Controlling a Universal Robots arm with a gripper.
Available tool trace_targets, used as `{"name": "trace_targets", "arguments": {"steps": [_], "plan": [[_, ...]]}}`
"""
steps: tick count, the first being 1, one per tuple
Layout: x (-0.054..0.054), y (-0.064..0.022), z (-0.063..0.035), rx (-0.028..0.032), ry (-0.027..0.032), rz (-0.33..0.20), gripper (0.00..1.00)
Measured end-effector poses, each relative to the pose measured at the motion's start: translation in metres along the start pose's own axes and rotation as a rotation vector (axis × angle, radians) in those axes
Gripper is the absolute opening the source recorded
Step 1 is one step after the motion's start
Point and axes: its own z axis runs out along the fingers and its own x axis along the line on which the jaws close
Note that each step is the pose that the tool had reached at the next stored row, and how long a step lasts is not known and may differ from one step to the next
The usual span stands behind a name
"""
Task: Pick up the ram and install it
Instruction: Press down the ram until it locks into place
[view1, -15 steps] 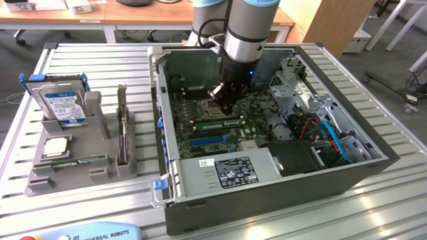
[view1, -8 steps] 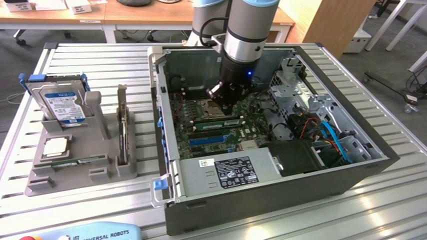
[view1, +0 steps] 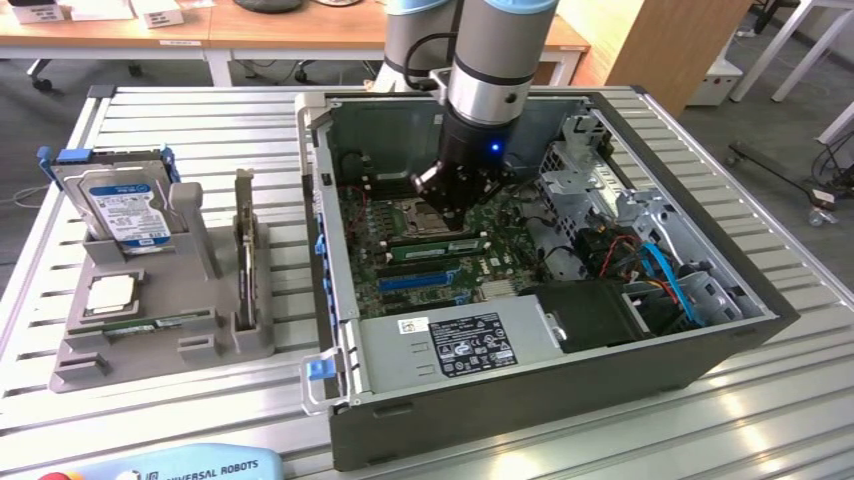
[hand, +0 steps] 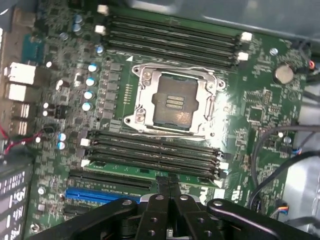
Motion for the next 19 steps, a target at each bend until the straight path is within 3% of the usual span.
{"name": "trace_targets", "arguments": {"steps": [4,12,19], "plan": [[0.0001,0.0,0.0001,0.0008,-0.0009,0.048,0.1],[0.0002,0.0,0.0001,0.001,-0.0011,0.053,0.1],[0.0002,0.0,0.0002,0.0021,-0.0023,0.112,0.1]]}}
